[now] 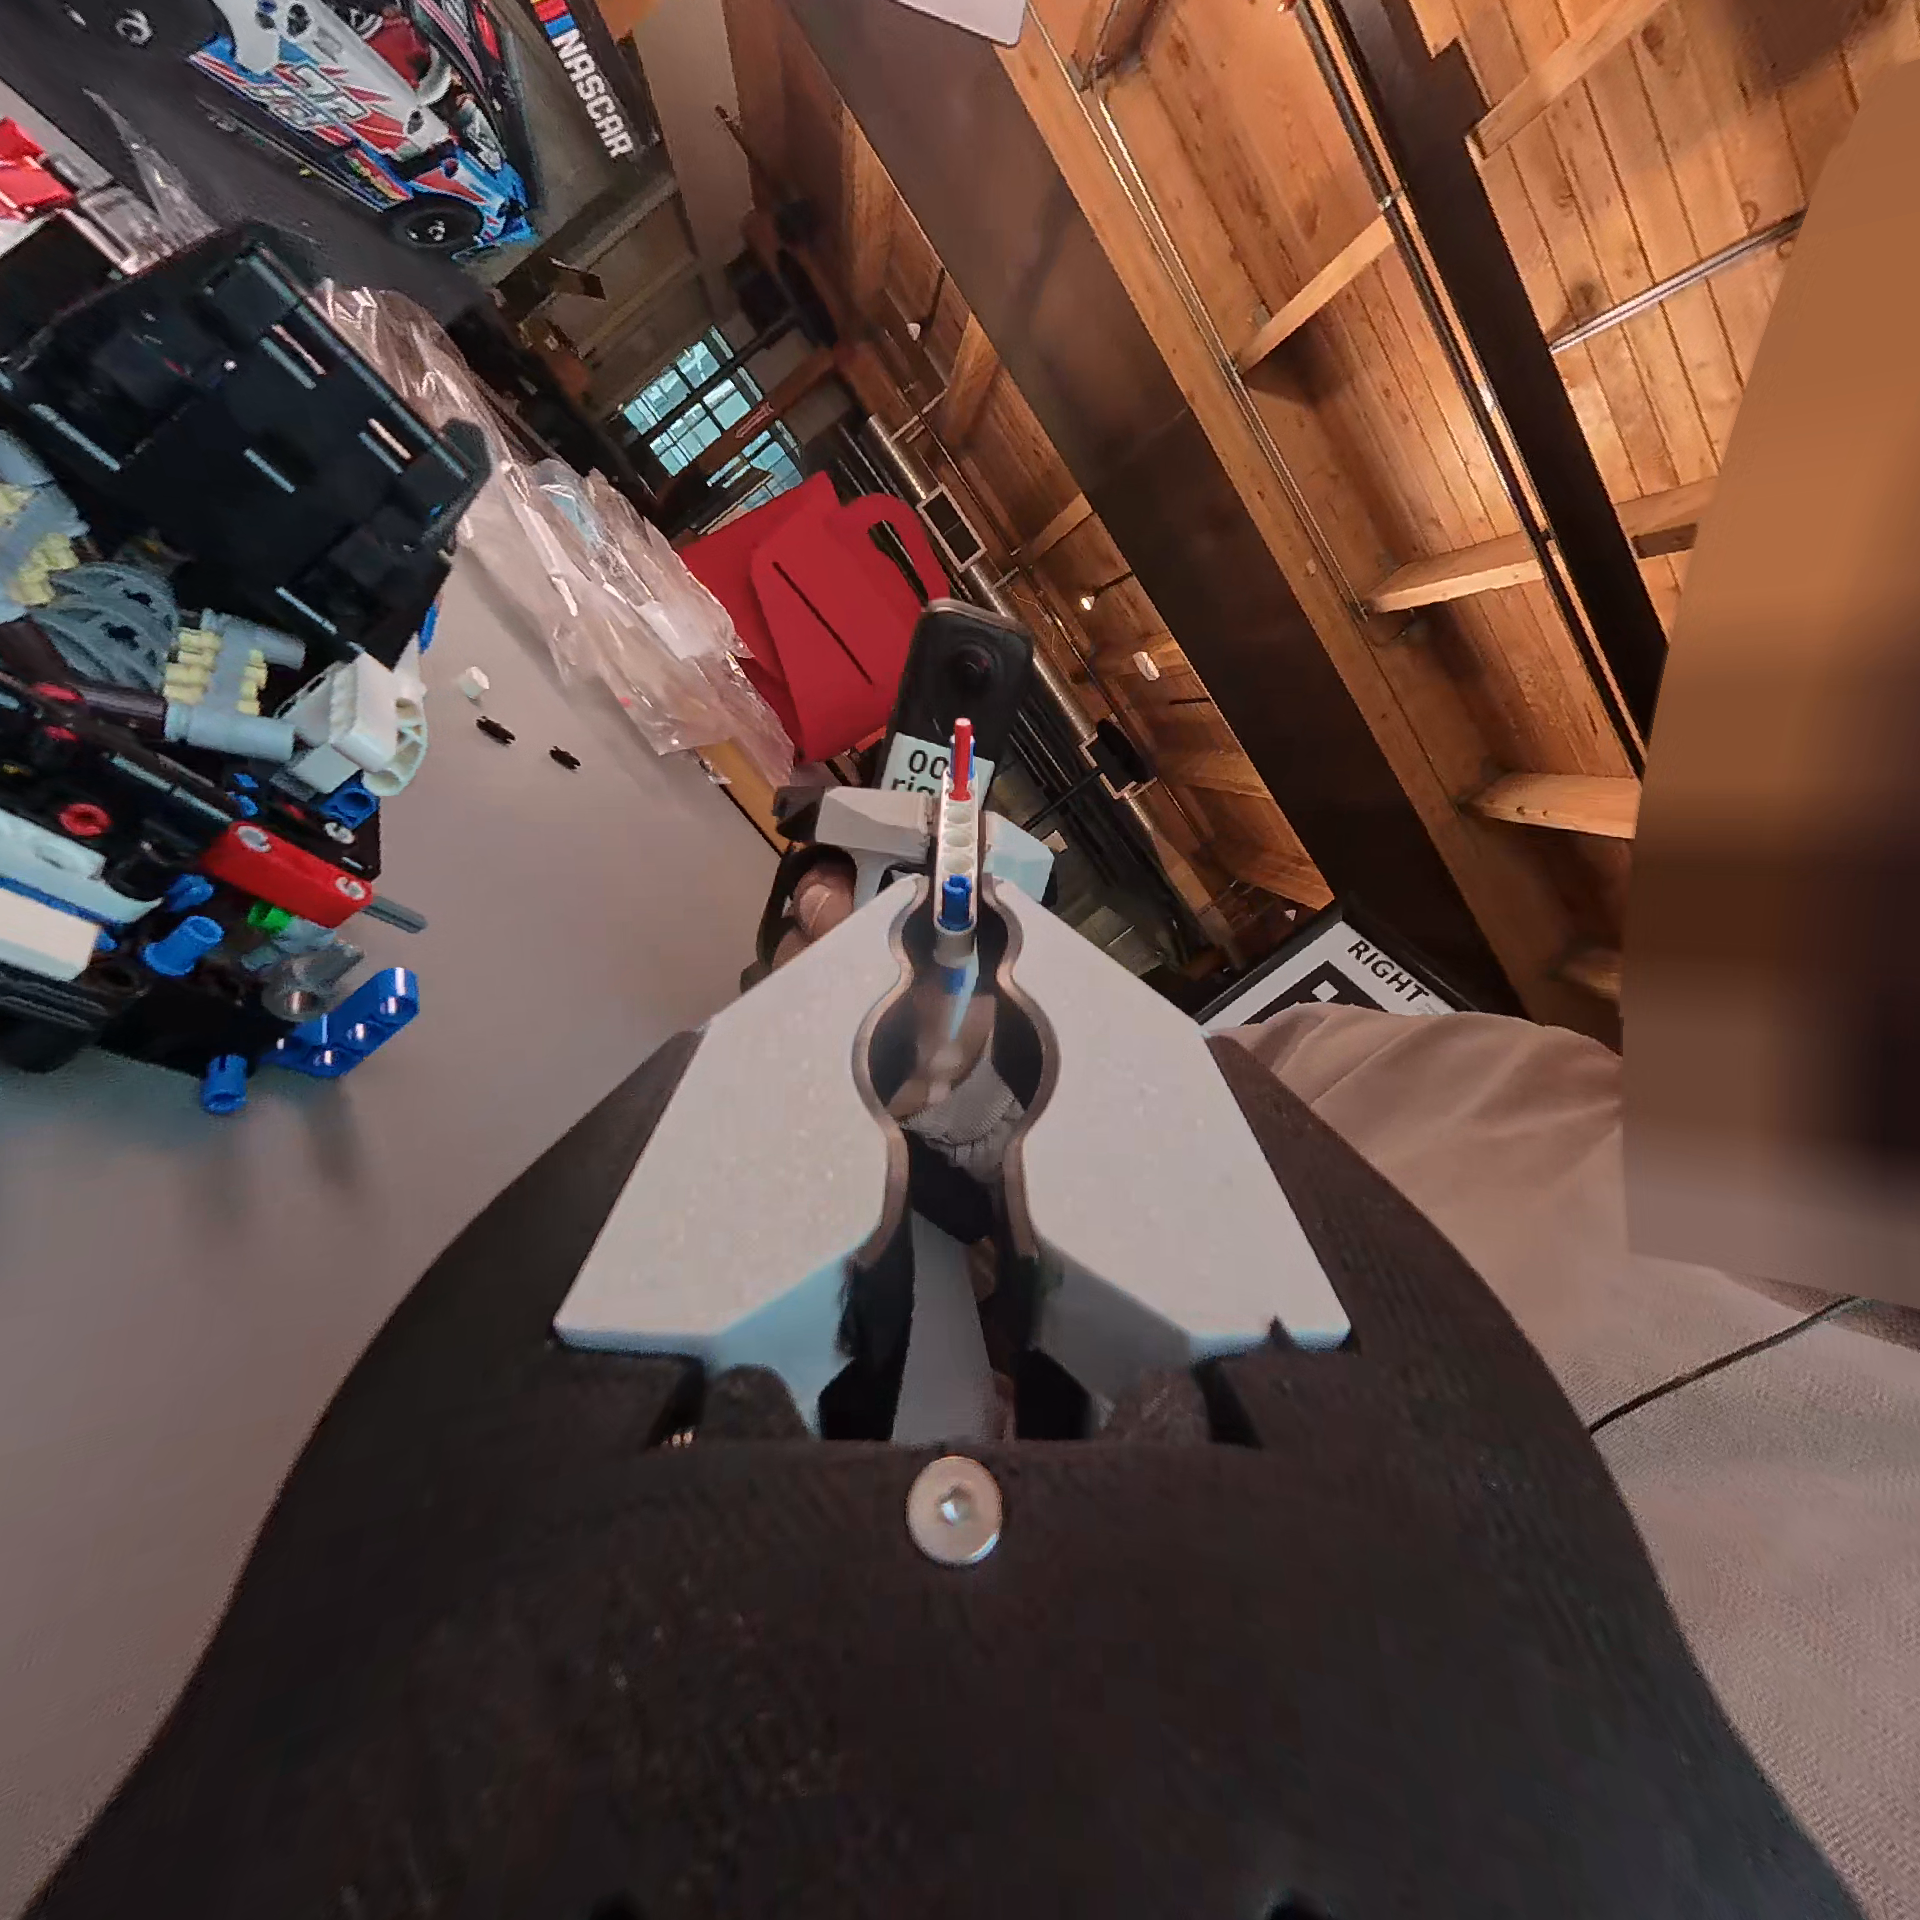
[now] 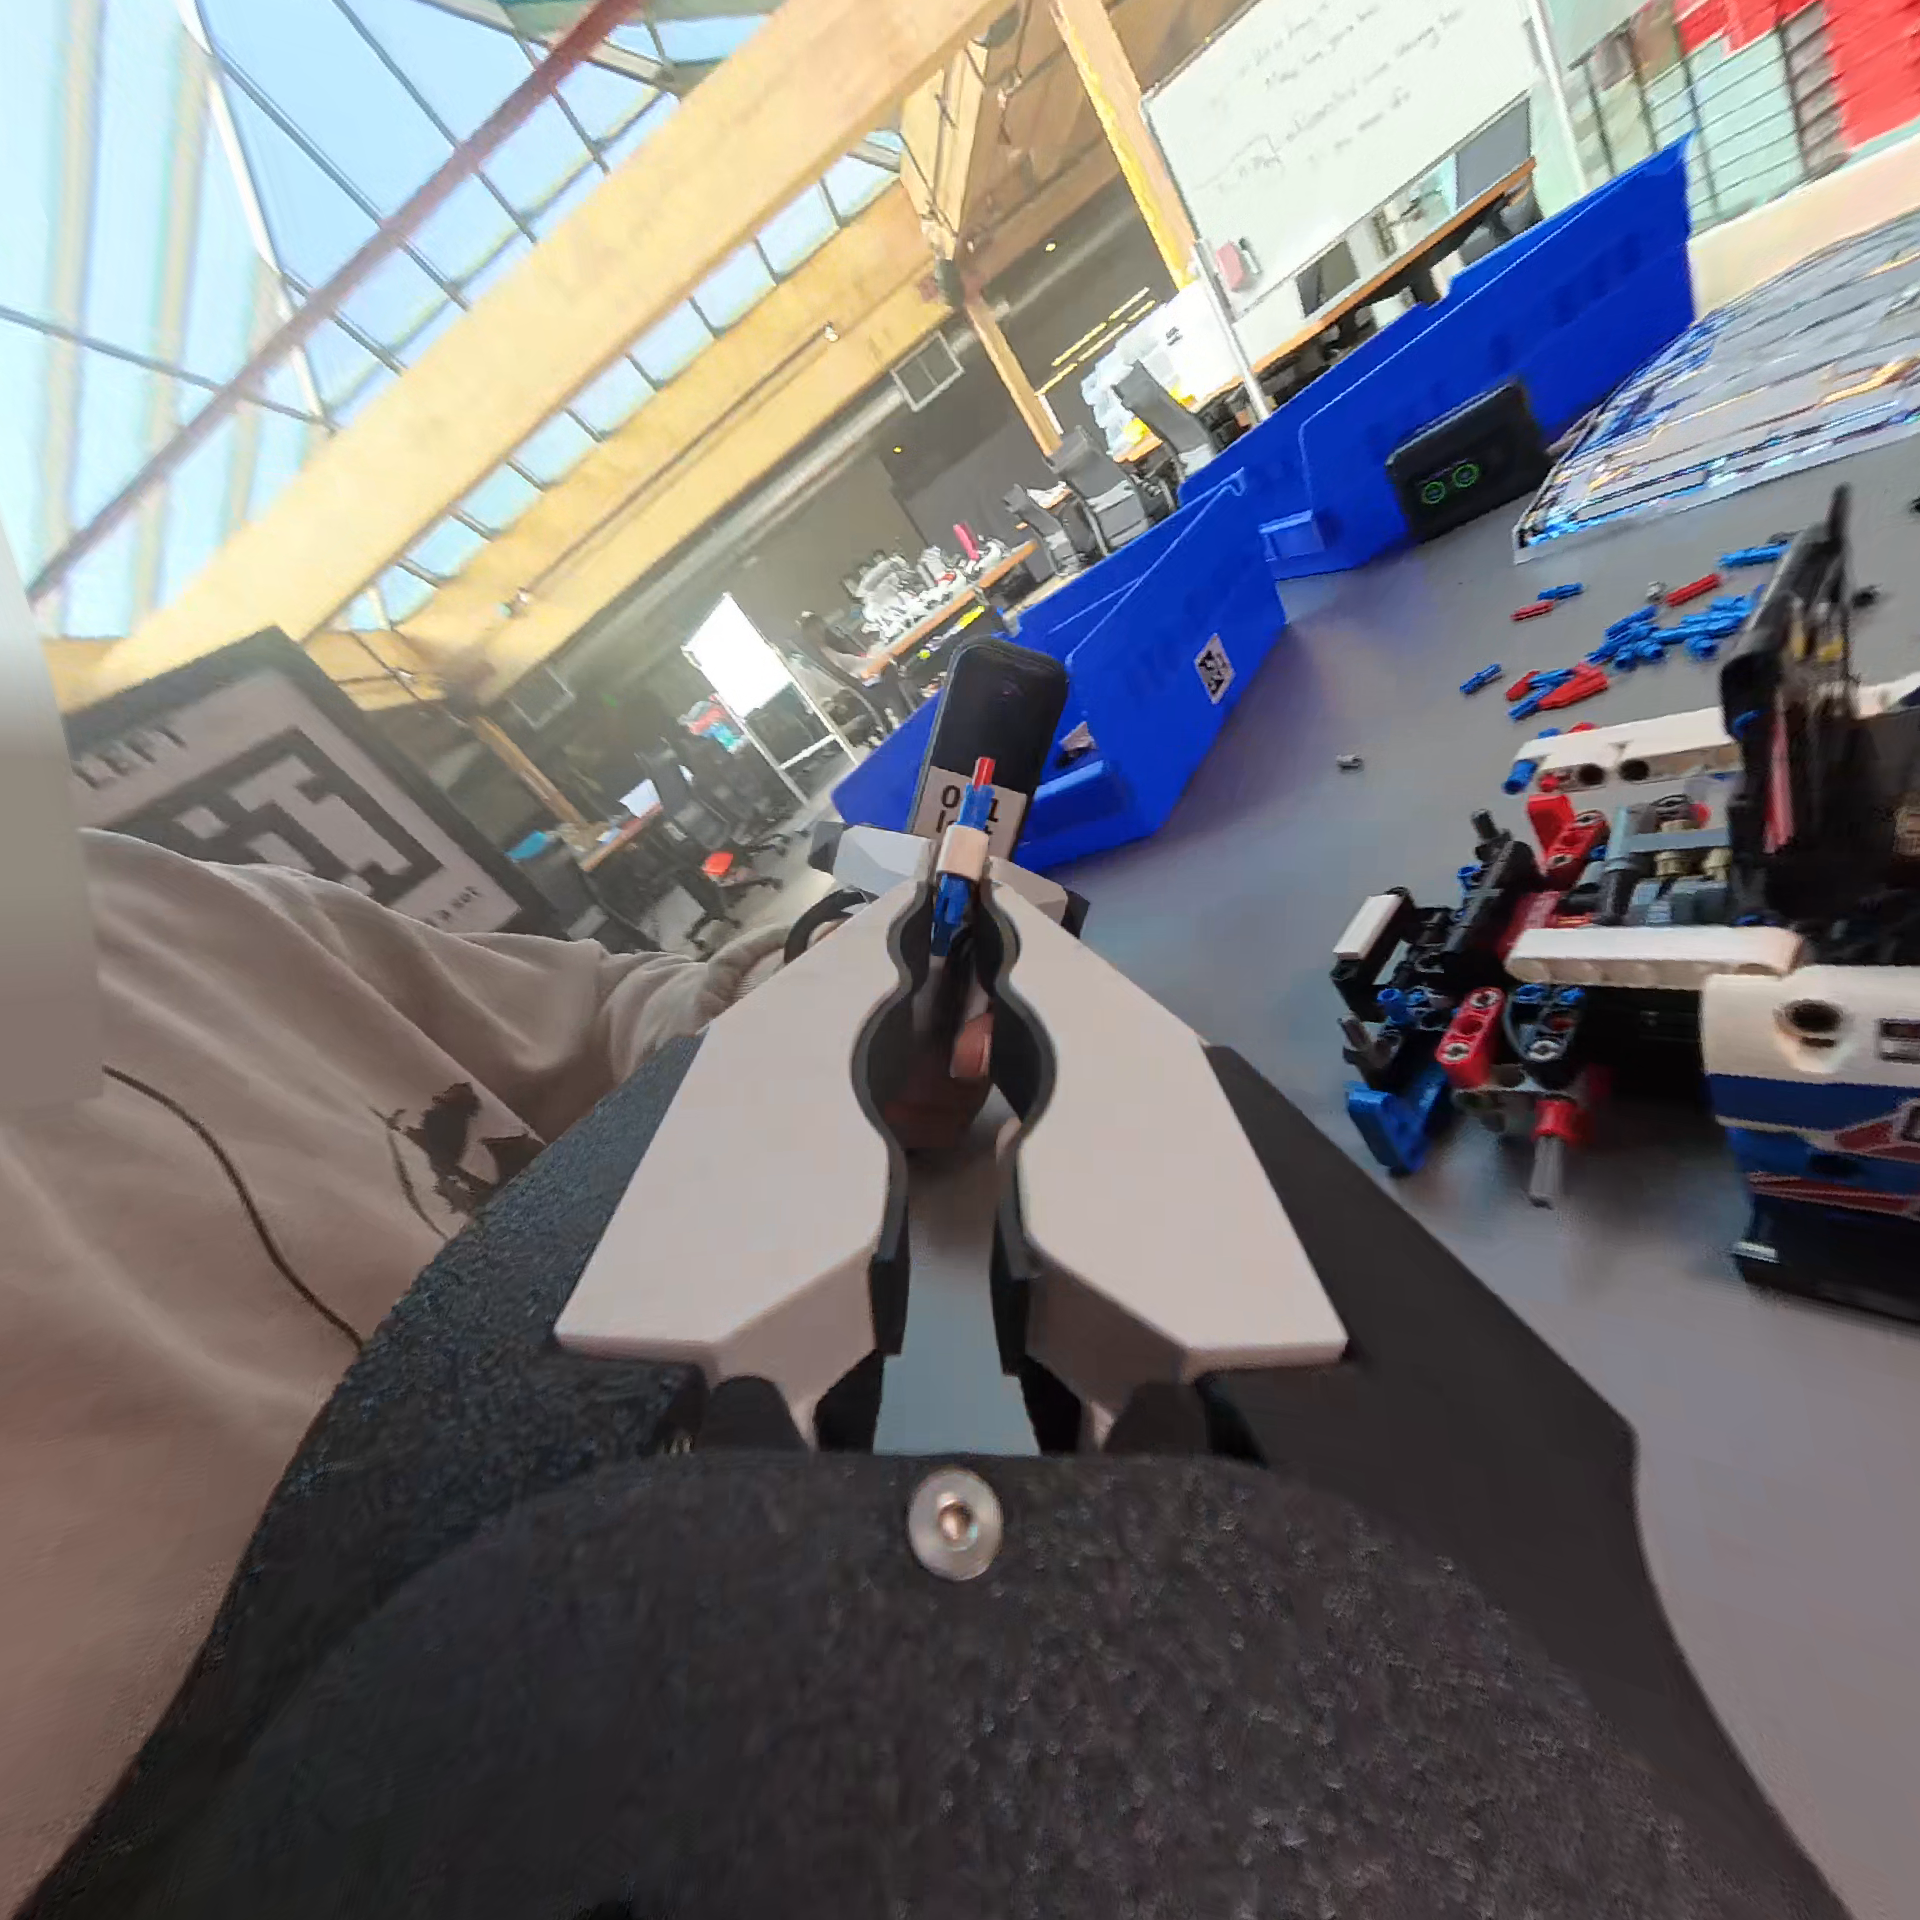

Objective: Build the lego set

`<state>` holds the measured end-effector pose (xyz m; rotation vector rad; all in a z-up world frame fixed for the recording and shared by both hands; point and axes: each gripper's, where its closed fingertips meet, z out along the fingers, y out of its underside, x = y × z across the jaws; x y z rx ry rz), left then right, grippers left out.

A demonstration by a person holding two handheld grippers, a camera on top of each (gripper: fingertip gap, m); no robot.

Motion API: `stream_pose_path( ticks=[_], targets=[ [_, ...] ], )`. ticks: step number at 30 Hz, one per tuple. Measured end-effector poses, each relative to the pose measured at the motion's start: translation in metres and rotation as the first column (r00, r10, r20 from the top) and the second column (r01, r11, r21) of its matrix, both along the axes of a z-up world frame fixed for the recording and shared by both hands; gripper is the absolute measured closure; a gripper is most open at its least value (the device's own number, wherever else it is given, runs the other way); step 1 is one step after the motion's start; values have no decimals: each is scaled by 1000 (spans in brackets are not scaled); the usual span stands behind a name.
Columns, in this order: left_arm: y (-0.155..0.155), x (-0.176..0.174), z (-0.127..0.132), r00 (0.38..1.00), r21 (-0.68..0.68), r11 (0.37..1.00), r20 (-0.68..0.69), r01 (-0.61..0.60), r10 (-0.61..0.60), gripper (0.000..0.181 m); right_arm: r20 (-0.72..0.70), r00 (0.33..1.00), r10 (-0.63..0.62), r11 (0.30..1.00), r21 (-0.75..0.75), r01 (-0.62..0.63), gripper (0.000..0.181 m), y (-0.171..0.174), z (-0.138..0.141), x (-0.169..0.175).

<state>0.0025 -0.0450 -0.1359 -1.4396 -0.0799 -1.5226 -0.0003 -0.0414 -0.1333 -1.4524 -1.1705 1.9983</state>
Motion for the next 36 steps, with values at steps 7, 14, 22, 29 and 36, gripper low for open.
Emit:
stream_pose_path(
  ticks=[7, 14, 22, 29, 36],
  targets=[
    [-13, 26, -9, 956, 76, 992, -282, 101, -76, 175, 86, 966, 246, 946, 197, -258, 177, -12, 2, 17],
    [-22, 32, -19, 888, 82, 982, -444, 170, -117, 153, 460, 766, 449, 691, 365, -624, 177, -18, -22, 48],
    [-24, 46, -43, 795, 32, 979, -590, 200, -143, 162, 733, 502, 459, 459, 288, -840, 176, -36, -50, 46],
    [-17, 27, -28, 848, 62, 992, -528, 107, -59, 176, 699, 610, 374, 509, 395, -765, 176, -25, -36, 25],
    [3, -30, 2, 981, 6, 990, -139, -139, 138, 177, 266, 960, 89, 601, 754, -265, 152, -10, 4, -13]
  ],
)
